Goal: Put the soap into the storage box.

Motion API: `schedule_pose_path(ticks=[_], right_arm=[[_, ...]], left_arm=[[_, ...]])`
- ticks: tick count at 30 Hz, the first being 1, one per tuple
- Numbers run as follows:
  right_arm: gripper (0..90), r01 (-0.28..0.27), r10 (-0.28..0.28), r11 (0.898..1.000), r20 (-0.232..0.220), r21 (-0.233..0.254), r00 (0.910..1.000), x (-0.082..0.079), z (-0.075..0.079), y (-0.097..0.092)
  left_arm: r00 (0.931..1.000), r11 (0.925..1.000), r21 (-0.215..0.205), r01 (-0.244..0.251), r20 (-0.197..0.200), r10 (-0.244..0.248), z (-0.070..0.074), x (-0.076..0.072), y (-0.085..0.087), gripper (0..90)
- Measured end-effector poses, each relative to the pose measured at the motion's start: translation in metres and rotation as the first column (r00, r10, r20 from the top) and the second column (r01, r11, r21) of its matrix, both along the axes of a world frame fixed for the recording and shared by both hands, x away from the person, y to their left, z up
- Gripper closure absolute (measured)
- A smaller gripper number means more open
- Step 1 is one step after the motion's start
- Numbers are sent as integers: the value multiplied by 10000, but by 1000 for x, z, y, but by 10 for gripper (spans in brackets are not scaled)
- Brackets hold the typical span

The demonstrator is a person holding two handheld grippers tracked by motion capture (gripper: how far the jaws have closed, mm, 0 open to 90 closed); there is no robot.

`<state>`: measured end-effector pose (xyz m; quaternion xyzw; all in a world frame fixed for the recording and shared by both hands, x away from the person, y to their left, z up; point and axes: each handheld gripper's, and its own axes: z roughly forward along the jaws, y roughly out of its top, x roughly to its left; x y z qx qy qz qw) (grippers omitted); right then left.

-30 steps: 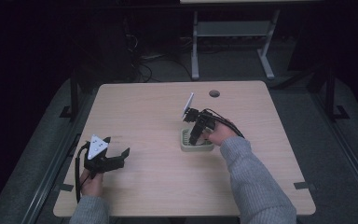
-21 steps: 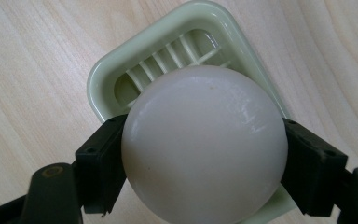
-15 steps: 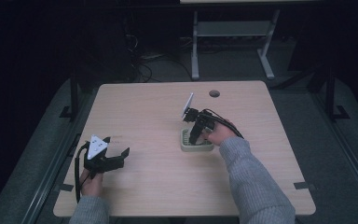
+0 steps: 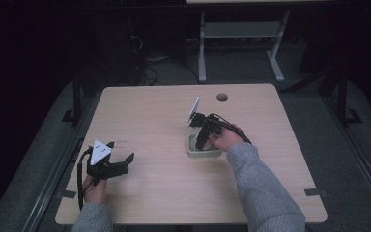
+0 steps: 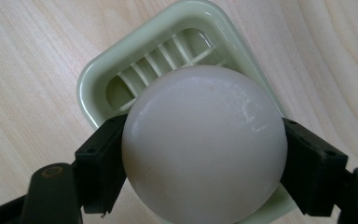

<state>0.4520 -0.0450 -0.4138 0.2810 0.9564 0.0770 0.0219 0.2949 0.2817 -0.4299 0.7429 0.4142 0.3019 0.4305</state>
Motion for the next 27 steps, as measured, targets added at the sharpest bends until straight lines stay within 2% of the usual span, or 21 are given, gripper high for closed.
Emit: schedule_pose_path(ticks=[6,13,16,27], right_arm=[[231,-23,23,10000,-83,52,10000,-1,0,0],[227,54,-52,9993,-41,380,10000,-2,6,-5],[211,89,-89,9976,-4,687,10000,-2,11,-7],[202,223,-237,9934,112,1126,9997,-7,22,-17]], left_arm=[[10000,10000,24,10,-16,-10,0,0,0,149],[10000,10000,14,6,5,-6,0,0,-1,148],[10000,10000,11,14,-7,-14,0,-1,-1,149],[10000,10000,22,44,12,-45,0,-1,-2,148]])
